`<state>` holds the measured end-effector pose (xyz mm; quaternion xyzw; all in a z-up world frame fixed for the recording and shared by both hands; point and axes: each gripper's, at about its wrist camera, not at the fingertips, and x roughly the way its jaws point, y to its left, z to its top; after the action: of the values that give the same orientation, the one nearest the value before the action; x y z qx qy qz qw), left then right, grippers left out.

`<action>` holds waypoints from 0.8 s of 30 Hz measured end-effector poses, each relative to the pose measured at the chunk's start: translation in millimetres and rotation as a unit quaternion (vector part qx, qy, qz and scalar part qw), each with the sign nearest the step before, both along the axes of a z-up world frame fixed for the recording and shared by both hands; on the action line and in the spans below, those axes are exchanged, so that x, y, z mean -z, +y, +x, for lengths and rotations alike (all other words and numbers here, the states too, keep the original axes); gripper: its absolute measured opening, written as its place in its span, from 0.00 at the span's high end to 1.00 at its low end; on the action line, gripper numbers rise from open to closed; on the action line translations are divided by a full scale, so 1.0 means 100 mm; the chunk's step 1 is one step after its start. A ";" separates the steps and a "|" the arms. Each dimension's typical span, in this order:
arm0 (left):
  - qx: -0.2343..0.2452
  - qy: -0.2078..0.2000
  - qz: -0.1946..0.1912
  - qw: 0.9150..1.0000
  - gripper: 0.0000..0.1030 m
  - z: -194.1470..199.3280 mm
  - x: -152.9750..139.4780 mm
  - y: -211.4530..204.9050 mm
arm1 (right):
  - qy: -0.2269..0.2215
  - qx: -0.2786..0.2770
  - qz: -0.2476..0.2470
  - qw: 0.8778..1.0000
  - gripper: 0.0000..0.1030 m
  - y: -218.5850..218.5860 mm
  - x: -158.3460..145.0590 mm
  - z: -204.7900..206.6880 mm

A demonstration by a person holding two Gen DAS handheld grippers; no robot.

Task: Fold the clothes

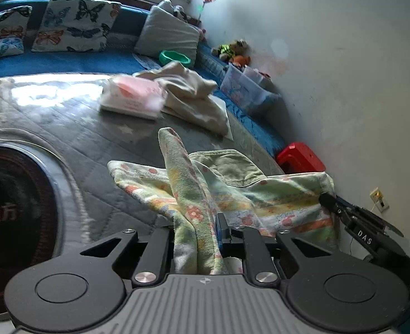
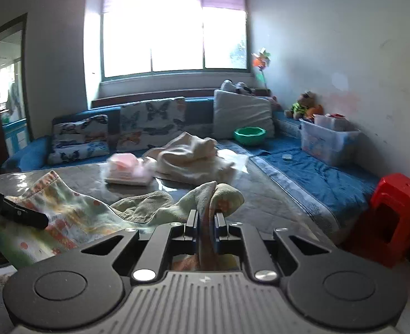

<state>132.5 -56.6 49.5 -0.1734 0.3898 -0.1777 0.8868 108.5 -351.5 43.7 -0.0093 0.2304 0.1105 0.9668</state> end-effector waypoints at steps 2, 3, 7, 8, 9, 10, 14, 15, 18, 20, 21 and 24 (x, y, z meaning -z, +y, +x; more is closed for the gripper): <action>0.006 0.011 0.007 1.000 0.85 0.03 0.10 -0.06 | 0.006 0.011 0.000 1.000 0.91 -0.08 0.05 0.02; 0.007 0.020 0.011 1.000 0.85 0.04 0.16 -0.07 | 0.016 0.014 0.002 1.000 0.91 -0.11 0.10 0.03; 0.005 0.053 0.029 0.998 0.78 0.04 0.35 -0.08 | 0.055 0.022 -0.009 0.998 0.89 -0.15 0.29 0.10; 0.003 0.056 0.034 0.998 0.73 0.03 0.38 -0.07 | 0.066 0.024 -0.016 0.997 0.88 -0.16 0.34 0.13; 0.001 0.060 0.040 0.997 0.69 0.01 0.41 -0.06 | 0.071 0.027 -0.019 0.997 0.84 -0.17 0.37 0.14; -0.002 0.062 0.043 0.997 0.61 0.00 0.42 -0.04 | 0.071 0.031 -0.021 0.997 0.83 -0.18 0.38 0.14; -0.020 0.063 0.050 0.997 0.53 -0.04 0.43 0.07 | 0.065 0.042 -0.026 0.997 0.80 -0.20 0.37 0.15; -0.025 0.062 0.051 0.996 0.52 -0.05 0.43 0.10 | 0.063 0.040 -0.026 0.997 0.75 -0.19 0.36 0.15; -0.040 0.060 0.057 0.996 0.51 -0.07 0.43 0.18 | 0.060 0.024 -0.027 0.998 0.62 -0.08 0.36 0.16; -0.047 0.060 0.059 0.995 0.51 -0.12 0.43 0.23 | 0.069 0.008 -0.024 0.997 0.61 0.01 0.40 0.19; -0.049 0.060 0.059 0.995 0.51 -0.13 0.43 0.25 | 0.073 0.002 -0.022 0.997 0.57 0.06 0.43 0.22; -0.054 0.058 0.062 0.995 0.51 -0.18 0.42 0.28 | 0.086 -0.010 -0.022 0.996 0.52 0.19 0.51 0.32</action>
<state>114.6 -28.2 7.6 -0.1489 0.4411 -0.0941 0.8800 140.6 -332.3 -7.0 -0.0238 0.3148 0.1151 0.9419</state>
